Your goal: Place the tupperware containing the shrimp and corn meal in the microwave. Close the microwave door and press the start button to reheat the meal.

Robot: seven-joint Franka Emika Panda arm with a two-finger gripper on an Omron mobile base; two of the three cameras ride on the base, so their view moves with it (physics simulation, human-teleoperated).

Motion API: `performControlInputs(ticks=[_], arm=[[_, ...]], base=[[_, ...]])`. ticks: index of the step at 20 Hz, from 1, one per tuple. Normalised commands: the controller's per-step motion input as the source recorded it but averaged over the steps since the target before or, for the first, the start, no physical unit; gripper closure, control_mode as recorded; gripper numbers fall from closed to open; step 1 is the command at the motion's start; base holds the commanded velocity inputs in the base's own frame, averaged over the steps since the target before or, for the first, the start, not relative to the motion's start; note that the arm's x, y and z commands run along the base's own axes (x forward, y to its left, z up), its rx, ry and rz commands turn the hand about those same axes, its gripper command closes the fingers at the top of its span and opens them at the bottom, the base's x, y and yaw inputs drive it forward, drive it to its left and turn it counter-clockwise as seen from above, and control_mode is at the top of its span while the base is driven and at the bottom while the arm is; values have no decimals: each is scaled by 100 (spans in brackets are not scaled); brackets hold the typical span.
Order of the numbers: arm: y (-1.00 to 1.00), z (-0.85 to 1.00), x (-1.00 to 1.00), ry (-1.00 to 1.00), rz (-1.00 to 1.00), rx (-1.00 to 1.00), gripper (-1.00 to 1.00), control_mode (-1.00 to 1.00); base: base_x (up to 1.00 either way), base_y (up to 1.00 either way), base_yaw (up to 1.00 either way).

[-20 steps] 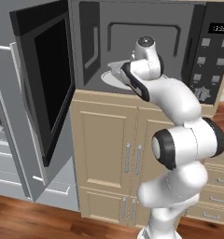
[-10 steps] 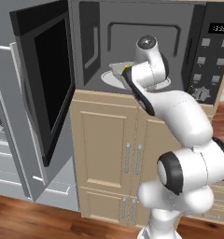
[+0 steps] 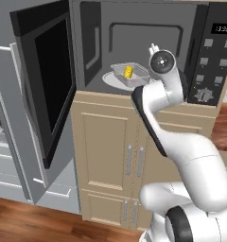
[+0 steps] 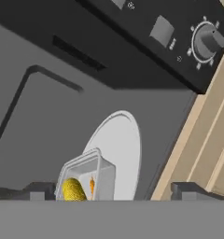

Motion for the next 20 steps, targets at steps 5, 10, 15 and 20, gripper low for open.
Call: performControlInputs(ticks=[5,10,15,20], arm=[[8,48,-100,-20,1,-16,-100,-100],[21,17,-99,6,21,-23,-100,-100],[37,13,-84,23,32,-50,-100,-100],[39,31,-78,28,31,-65,-100,-100]], base=[[0,0,0],[0,0,0],[0,0,0],[0,0,0]])
